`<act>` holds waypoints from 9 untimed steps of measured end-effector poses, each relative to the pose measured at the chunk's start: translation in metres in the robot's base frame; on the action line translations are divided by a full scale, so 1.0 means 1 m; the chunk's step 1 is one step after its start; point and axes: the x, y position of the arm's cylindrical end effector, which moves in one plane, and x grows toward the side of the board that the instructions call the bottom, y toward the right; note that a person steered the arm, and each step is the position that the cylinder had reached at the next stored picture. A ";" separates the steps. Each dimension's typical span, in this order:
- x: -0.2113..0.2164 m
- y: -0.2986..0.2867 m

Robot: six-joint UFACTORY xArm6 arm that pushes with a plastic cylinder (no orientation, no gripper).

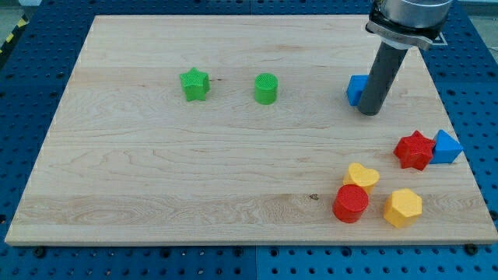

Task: Move the blue cube parallel to the right of the green circle

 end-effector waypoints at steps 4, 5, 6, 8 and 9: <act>-0.017 0.051; -0.030 0.051; -0.031 0.051; -0.031 0.026; -0.031 0.004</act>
